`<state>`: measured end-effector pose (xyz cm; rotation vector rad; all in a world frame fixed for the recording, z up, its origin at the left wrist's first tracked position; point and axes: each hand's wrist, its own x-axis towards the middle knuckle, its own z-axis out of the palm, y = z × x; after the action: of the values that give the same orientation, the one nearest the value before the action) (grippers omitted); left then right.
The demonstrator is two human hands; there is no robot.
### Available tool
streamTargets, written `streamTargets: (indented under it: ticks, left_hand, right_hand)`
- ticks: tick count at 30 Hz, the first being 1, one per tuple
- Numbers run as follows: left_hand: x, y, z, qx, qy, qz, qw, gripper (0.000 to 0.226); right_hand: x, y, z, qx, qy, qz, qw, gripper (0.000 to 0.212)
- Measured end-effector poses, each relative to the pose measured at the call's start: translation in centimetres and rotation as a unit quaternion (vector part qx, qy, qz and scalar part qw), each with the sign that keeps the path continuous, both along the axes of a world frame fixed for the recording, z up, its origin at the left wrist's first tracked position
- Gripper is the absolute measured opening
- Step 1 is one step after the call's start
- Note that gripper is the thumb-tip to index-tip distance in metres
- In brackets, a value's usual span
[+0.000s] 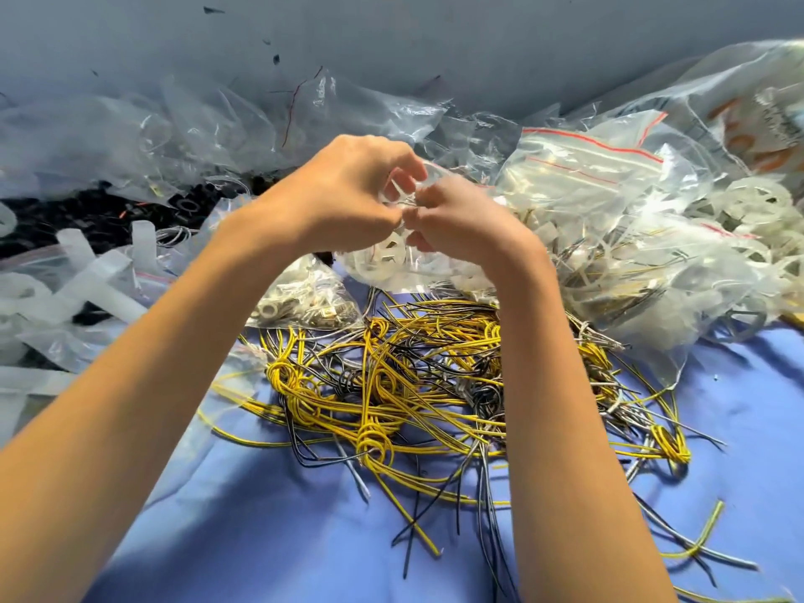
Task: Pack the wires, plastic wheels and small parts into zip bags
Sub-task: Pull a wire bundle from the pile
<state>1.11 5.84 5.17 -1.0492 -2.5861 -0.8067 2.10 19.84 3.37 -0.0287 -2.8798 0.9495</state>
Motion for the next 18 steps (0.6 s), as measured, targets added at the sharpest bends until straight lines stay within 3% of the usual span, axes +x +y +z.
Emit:
streamTargets:
  ticks: [2, 4, 7, 10, 13, 15, 18]
  left_hand:
    - [0.0, 0.0, -0.1, -0.003, -0.011, 0.004, 1.000, 0.042]
    - [0.0, 0.2, -0.2, -0.013, -0.018, 0.002, 1.000, 0.042]
    - [-0.1, 0.4, -0.5, -0.023, -0.028, 0.002, 0.999, 0.041]
    - [-0.4, 0.4, -0.8, -0.024, -0.036, 0.010, 0.999, 0.041]
    - [-0.9, 0.3, -0.9, -0.024, -0.043, 0.034, 0.998, 0.037]
    - [-1.5, -0.1, -1.0, -0.005, -0.043, 0.090, 0.995, 0.035]
    - [-2.8, -1.3, -1.2, 0.025, -0.049, 0.175, 0.983, 0.037]
  right_hand:
    - [0.6, 0.2, -0.1, -0.004, -0.070, 0.081, 0.994, 0.026]
    - [0.8, 0.5, -0.2, 0.068, -0.127, 0.104, 0.984, 0.034]
    - [0.8, 1.2, -0.1, 0.154, -0.115, 0.108, 0.975, 0.038]
    - [1.2, 1.7, 0.4, 0.092, -0.079, 0.115, 0.986, 0.041]
    - [1.5, 1.7, 0.9, -0.005, -0.031, 0.114, 0.993, 0.028]
    - [2.0, 1.4, 1.5, -0.080, 0.017, 0.121, 0.989, 0.018]
    - [3.3, 1.2, 2.9, -0.134, 0.030, 0.182, 0.974, 0.024]
